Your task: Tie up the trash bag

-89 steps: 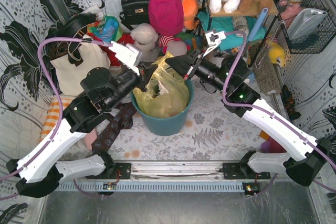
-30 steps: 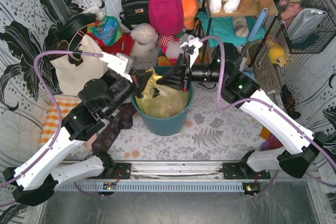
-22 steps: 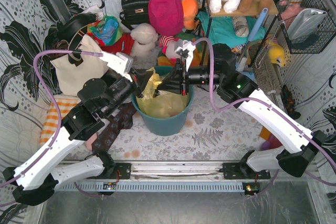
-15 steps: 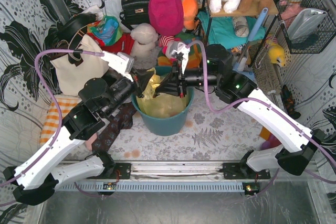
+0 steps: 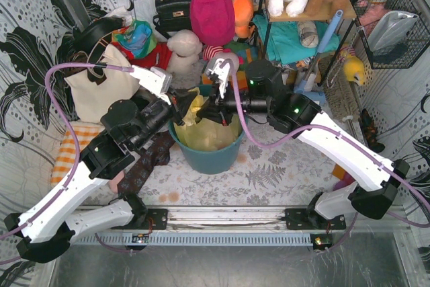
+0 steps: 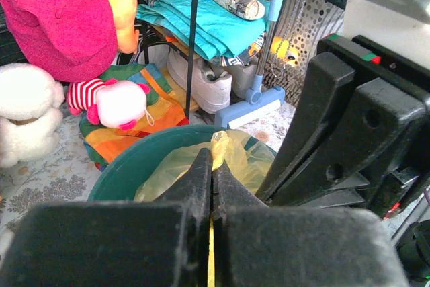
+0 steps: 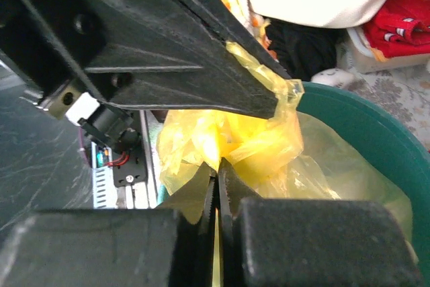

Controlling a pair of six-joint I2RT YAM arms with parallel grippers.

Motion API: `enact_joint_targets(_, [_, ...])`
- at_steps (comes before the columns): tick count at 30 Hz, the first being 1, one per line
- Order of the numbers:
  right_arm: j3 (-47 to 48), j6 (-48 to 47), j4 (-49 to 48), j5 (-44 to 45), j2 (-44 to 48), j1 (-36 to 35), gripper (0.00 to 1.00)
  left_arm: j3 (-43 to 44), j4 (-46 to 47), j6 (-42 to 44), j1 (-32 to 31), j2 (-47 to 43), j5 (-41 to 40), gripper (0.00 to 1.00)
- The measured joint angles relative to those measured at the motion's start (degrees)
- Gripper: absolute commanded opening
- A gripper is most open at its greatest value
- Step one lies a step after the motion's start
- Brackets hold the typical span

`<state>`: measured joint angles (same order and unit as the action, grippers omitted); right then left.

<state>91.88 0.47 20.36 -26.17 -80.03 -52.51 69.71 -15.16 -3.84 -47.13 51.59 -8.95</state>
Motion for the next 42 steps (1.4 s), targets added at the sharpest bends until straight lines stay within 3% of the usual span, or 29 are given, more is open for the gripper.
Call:
enact_joint_targets(18, [0.4, -1.8, 0.1, 14.6, -1.2, -4.8, 0.0, 0.9, -0.5, 0.0, 0.0, 0.2, 1.5, 0.0])
enact_joint_targets(42, [-5.9, 6.0, -9.2, 31.2, -1.7, -7.7, 0.0, 1.9, -2.3, 0.0, 0.0, 0.5, 2.7, 0.0])
